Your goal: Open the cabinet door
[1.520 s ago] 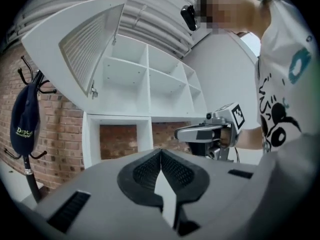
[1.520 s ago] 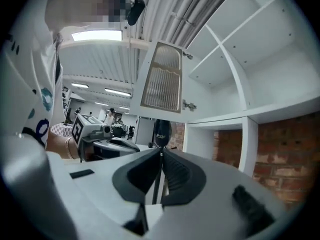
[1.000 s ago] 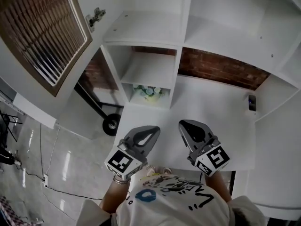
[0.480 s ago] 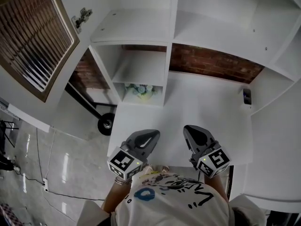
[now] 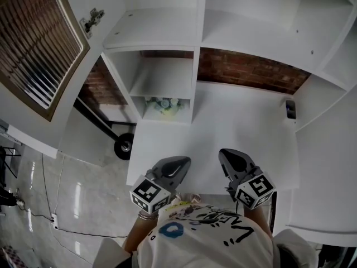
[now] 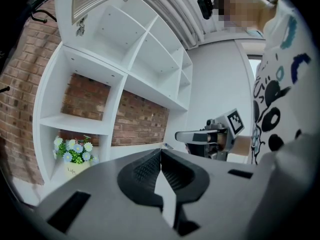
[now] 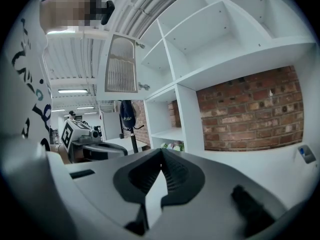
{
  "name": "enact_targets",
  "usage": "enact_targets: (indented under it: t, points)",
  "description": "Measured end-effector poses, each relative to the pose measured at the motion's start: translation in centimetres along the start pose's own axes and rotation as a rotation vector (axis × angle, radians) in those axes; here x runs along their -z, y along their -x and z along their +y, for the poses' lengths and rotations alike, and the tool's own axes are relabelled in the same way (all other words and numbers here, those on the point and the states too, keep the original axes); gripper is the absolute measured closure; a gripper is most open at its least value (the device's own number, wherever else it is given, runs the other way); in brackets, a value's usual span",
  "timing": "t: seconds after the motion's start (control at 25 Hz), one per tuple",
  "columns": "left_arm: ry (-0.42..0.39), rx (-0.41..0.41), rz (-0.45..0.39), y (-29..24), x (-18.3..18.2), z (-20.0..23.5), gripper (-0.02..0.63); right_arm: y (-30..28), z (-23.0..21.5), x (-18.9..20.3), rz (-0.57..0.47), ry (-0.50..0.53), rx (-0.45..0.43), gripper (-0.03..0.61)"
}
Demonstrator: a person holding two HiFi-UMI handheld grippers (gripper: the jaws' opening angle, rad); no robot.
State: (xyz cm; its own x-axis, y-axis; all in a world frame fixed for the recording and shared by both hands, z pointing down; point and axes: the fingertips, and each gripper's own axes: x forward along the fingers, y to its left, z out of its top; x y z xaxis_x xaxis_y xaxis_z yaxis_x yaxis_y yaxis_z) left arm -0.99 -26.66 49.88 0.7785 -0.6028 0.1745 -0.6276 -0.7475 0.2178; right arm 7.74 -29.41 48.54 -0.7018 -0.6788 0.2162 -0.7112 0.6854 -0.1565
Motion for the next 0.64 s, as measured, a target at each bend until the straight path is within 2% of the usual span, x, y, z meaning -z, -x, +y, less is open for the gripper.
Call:
enact_targets:
  t: [0.64]
  points:
    - [0.062, -0.004, 0.007, 1.3, 1.5, 0.1, 0.597, 0.2, 0.8, -0.1, -0.002, -0.016, 0.005, 0.551]
